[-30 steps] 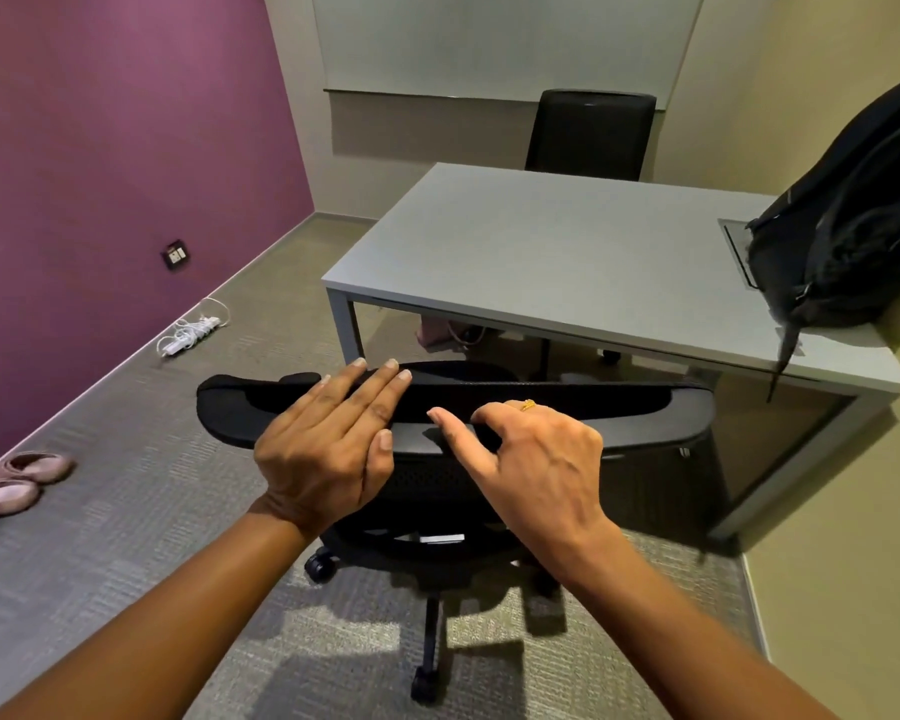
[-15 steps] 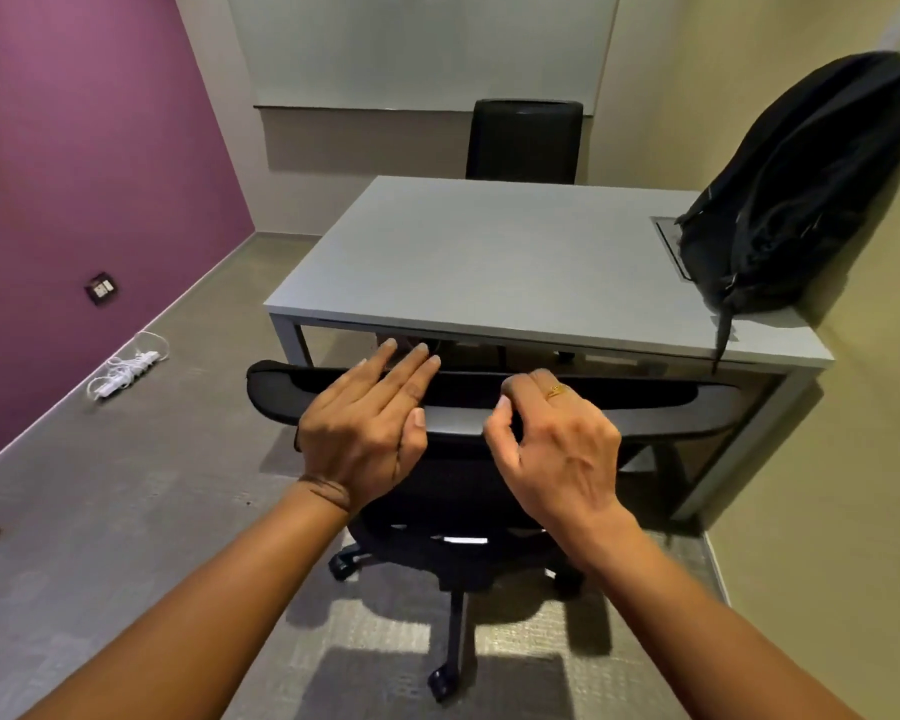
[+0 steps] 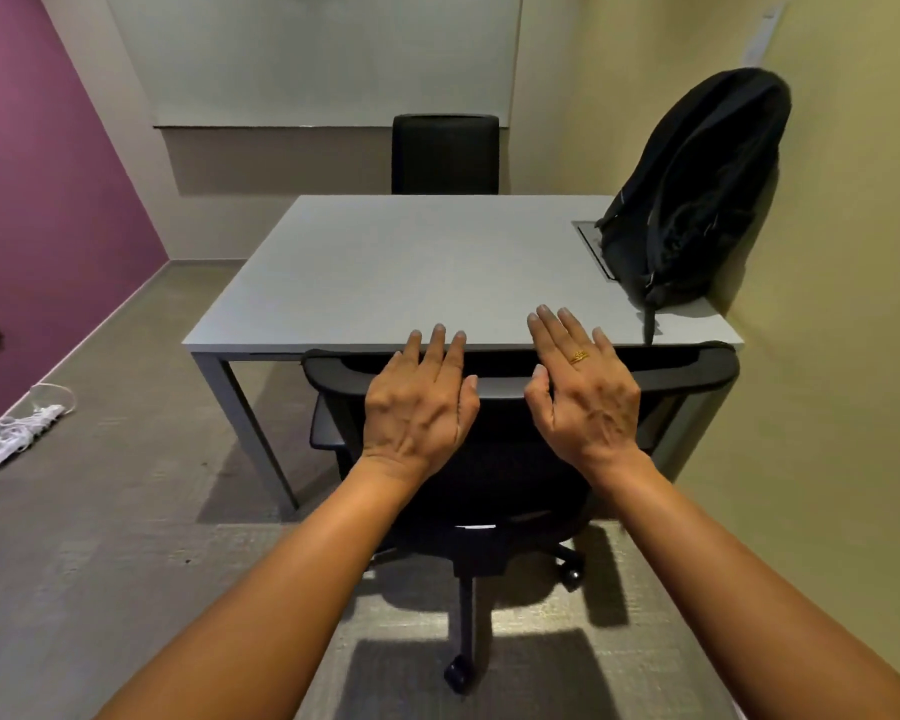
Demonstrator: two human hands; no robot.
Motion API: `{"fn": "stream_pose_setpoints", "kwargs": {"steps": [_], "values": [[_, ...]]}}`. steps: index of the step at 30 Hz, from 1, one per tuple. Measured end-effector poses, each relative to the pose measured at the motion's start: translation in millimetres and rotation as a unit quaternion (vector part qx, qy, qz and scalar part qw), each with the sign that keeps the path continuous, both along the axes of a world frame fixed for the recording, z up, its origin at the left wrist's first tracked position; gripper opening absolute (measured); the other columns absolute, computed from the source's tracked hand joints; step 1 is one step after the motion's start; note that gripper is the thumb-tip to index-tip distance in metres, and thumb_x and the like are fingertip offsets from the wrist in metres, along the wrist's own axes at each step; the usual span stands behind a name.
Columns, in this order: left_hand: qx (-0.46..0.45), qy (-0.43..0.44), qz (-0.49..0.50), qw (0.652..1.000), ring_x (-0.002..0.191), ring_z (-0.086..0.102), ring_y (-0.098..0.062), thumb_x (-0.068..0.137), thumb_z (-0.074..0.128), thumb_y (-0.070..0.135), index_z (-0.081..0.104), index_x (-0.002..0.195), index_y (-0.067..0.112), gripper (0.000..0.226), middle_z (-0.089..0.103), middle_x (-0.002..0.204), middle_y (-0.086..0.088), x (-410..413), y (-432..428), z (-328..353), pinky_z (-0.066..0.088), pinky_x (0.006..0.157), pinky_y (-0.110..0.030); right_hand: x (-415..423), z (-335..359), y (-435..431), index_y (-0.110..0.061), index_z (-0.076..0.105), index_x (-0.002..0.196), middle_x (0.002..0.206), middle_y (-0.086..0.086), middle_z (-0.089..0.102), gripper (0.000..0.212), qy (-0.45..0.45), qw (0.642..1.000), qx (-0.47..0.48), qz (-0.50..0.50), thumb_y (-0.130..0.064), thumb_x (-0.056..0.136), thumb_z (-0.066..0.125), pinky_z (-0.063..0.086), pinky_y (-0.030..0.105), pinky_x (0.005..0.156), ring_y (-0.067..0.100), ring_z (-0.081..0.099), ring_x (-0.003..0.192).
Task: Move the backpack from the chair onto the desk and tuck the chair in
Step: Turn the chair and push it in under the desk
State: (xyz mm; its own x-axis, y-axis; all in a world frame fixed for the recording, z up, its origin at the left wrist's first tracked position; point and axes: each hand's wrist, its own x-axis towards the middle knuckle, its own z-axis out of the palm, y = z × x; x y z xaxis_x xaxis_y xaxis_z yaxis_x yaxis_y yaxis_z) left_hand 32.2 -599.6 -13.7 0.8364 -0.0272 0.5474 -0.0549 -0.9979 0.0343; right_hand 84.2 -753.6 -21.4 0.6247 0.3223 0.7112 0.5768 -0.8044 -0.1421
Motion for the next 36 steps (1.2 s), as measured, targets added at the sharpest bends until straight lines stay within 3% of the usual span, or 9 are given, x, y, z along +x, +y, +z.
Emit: {"fn": "stream_pose_setpoints", "kwargs": {"steps": [15,22,36], "values": [[-0.018,-0.002,-0.004,1.000,0.117,0.053,-0.039,0.089,0.030,0.031,0.054,0.124,0.000,0.052,0.057,0.126,-0.022,73,-21,-2,0.044,0.095,-0.049,70,7,-23,-0.003,0.053,0.124,0.130,0.017,0.053,0.049,0.043,0.999,-0.024,0.006,-0.024,0.086,0.030,0.037,0.051,0.103,0.033,0.048,0.123],[-0.028,0.040,-0.004,0.999,0.139,0.024,-0.031,0.097,0.026,0.029,0.028,0.141,0.007,0.050,0.031,0.149,-0.015,114,-24,-9,0.014,0.114,-0.038,106,8,-29,-0.008,0.047,0.130,0.136,0.014,0.049,0.054,0.079,0.996,-0.033,-0.004,-0.029,0.086,0.024,0.030,0.048,0.107,0.030,0.042,0.129],[-0.020,0.059,0.000,0.998,0.139,0.024,-0.028,0.097,0.023,0.030,0.027,0.141,0.008,0.050,0.032,0.148,-0.015,164,-16,-4,0.014,0.114,-0.037,157,7,-23,-0.011,0.044,0.132,0.140,0.010,0.046,0.059,0.085,0.995,-0.053,-0.024,-0.034,0.086,0.016,0.022,0.043,0.111,0.025,0.037,0.132]]}}
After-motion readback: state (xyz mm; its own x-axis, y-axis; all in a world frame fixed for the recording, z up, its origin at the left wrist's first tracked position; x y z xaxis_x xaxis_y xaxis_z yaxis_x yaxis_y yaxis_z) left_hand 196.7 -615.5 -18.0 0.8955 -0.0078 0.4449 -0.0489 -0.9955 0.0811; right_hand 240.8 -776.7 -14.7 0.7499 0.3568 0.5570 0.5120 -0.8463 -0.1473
